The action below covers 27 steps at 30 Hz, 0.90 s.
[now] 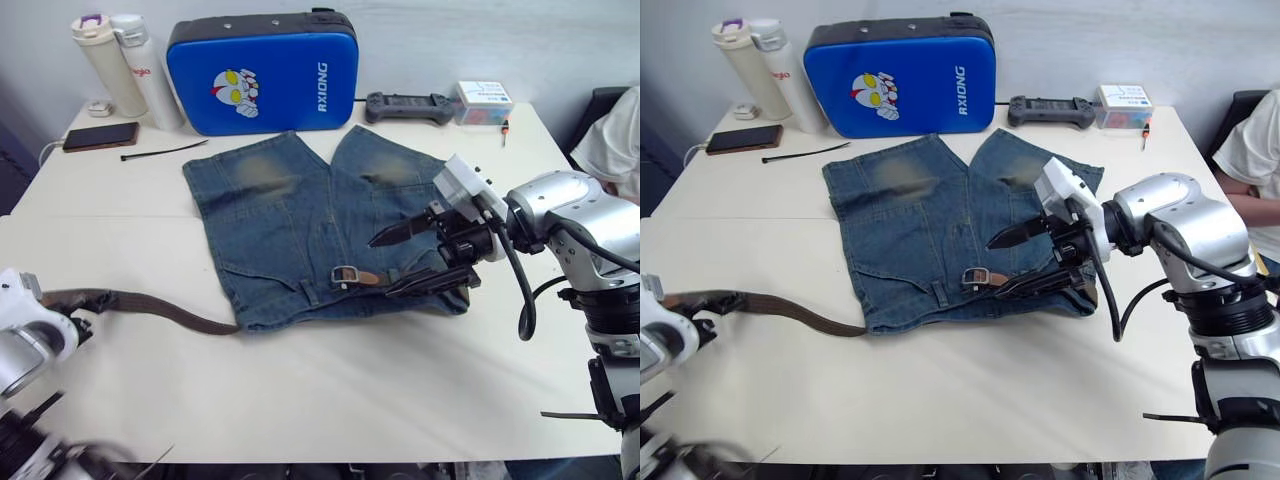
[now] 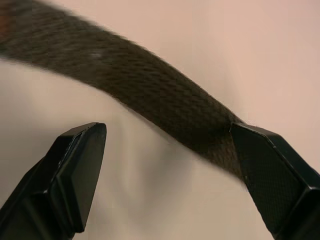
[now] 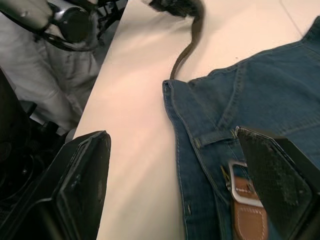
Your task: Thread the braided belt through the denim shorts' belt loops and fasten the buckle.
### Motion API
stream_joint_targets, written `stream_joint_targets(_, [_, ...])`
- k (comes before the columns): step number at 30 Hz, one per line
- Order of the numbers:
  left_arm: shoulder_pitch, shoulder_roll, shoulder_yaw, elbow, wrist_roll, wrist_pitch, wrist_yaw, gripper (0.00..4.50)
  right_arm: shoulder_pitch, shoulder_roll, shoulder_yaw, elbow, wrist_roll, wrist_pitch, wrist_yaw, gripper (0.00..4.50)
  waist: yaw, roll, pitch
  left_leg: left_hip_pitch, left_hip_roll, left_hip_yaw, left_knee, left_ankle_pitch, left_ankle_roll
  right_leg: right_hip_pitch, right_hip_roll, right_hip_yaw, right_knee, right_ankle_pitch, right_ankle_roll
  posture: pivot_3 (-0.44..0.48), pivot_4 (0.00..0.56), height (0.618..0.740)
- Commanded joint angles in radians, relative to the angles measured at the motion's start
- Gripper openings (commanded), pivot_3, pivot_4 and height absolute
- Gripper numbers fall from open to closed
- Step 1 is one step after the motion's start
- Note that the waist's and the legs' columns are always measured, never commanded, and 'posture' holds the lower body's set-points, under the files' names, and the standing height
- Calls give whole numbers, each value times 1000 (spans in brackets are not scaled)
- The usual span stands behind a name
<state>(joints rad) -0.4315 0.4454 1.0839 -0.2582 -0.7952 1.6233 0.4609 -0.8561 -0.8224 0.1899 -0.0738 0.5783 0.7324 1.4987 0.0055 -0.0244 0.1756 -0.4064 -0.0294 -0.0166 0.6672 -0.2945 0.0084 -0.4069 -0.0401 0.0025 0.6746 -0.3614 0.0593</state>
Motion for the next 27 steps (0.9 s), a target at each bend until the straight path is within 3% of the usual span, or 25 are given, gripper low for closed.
stream_joint_targets(1, [-160, -75, 63, -5, 79, -9, 199, 4318, 4, -25, -40, -44, 5, 11, -24, 4290, 6, -3, 0, 0, 0, 0, 0, 0, 0, 0, 0, 0, 0, 0, 0, 0, 150, 740])
stream_joint_targets(6, [-293, -84, 87, 45, 125, -9, 306, 4318, 36, -53, -66, -92, 21, 50, -66, 4290, 3, -6, 0, 0, 0, 2, 0, -1, -1, 0, 0, 0, 1, 0, 1, 0, 150, 740])
stream_joint_targets(13, [-285, -78, 72, 126, 133, -9, 426, 4318, 65, -60, -74, -120, -5, 43, -124, 4290, -4, -6, 0, 0, 0, 2, 0, 0, -2, -1, 0, 0, 1, 0, 1, 0, 150, 740])
stream_joint_targets(16, [-285, -82, 94, 135, 111, -9, 445, 3569, 66, -54, -71, -114, -21, 22, -146, 4500, -6, -6, 0, 0, 0, 2, 0, 0, -3, -1, 0, 0, 1, 0, 1, 0, 150, 740])
stream_joint_targets(20, [-309, -83, 112, 131, 119, -9, 464, 1766, 51, -40, -71, -103, -27, 19, -179, 4500, -3, -6, 0, 0, 0, 2, 0, 0, -3, -1, 0, 0, 1, 0, 1, 0, 150, 740])
stream_joint_targets(23, [-307, -13, 32, 126, 138, -9, 400, 362, 38, -34, -68, -90, -39, 10, -192, 4500, -1, -7, 1, 0, 0, 2, 0, 0, -3, -1, 0, 0, 1, 0, 1, 0, 150, 740])
stream_joint_targets(24, [-315, 14, -2, 131, 138, -9, 361, 102, 31, -29, -69, -83, -43, 8, -200, 4500, -1, -10, 2, 0, 0, 2, 1, 0, -3, -1, 0, 0, 2, 0, 1, 0, 150, 740])
stream_joint_targets(27, [-294, 131, -189, 142, 115, -14, 161, 102, 14, -11, -75, -66, -50, 5, -227, 4500, -4, -12, 2, 0, 0, 1, 0, 1, -4, -2, 0, 0, 2, 0, 1, 0, 150, 740])
